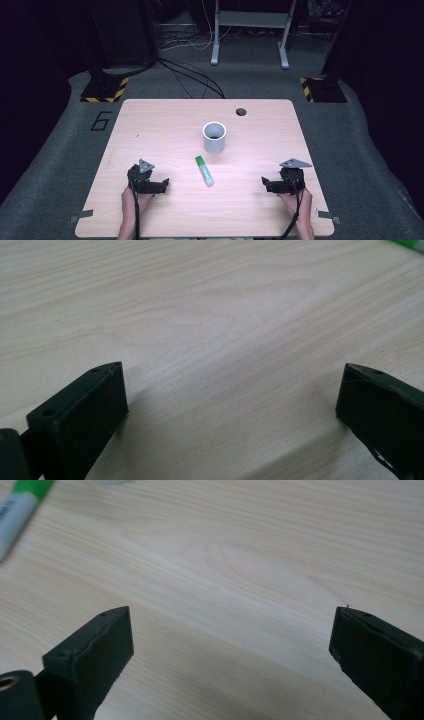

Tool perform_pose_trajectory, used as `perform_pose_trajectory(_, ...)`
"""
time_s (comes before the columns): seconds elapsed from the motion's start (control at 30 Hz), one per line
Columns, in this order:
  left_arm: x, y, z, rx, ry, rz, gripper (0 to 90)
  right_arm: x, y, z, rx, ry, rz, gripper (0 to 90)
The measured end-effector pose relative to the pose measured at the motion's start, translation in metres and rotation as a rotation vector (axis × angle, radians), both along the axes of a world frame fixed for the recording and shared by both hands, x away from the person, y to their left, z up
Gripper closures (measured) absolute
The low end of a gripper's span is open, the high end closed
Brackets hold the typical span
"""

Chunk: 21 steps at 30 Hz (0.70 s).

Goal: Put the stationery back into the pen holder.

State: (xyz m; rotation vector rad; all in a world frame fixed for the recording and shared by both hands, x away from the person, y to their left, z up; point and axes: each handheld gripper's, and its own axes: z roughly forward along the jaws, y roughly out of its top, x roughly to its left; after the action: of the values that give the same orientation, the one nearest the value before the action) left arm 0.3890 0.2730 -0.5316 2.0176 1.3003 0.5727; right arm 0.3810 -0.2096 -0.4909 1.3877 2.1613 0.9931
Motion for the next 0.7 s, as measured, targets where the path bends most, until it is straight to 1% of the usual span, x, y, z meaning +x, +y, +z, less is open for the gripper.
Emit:
perform_pose_trajectory(0.03,0.0,0.001,0.002,0.008,0.017,-0.008,0.1,0.0,0.004,0.004,0.008,-0.003,0.009,3.9)
perform_pose_trajectory(0.1,-0.001,0.001,0.002,0.01,0.018,-0.007,0.3,0.0,0.013,0.01,0.011,-0.005,0.027,4.1)
perform_pose_trajectory(0.17,-0.001,0.001,0.001,0.008,0.017,-0.007,0.3,0.001,0.023,0.016,0.029,-0.005,0.049,4.1)
perform_pose_trajectory(0.2,-0.001,0.001,0.001,0.007,0.017,-0.007,0.3,0.001,0.029,0.02,0.022,-0.004,0.06,4.3)
perform_pose_trajectory(0.23,0.0,0.0,0.0,0.003,0.001,0.0,0.3,0.001,0.034,0.022,0.019,-0.01,0.074,4.5)
perform_pose_trajectory(0.27,0.0,0.0,0.0,0.001,0.002,0.0,0.3,0.001,0.04,0.025,0.023,-0.001,0.086,4.5)
perform_pose_trajectory(0.3,0.0,0.0,0.0,0.002,0.001,0.001,0.3,0.002,0.045,0.027,0.032,-0.004,0.102,4.5)
perform_pose_trajectory(0.37,0.0,0.0,0.0,0.001,0.0,0.001,0.3,0.004,0.056,0.03,0.022,-0.002,0.127,4.5)
perform_pose_trajectory(0.47,0.0,0.0,0.0,0.004,0.001,0.0,0.3,0.007,0.073,0.033,0.028,0.007,0.167,4.4)
perform_pose_trajectory(0.5,-0.001,0.0,0.0,0.004,0.001,0.0,0.4,0.008,0.079,0.032,0.028,0.004,0.182,4.4)
perform_pose_trajectory(0.53,-0.001,0.0,0.0,0.005,0.001,-0.001,0.4,0.009,0.085,0.032,0.025,0.014,0.194,4.4)
perform_pose_trajectory(0.67,-0.001,0.0,0.0,0.004,-0.001,-0.001,0.4,0.013,0.107,0.031,0.014,0.026,0.242,4.4)
perform_pose_trajectory(0.7,0.0,0.0,0.0,0.003,0.001,-0.002,0.4,0.014,0.112,0.031,0.014,0.035,0.248,4.5)
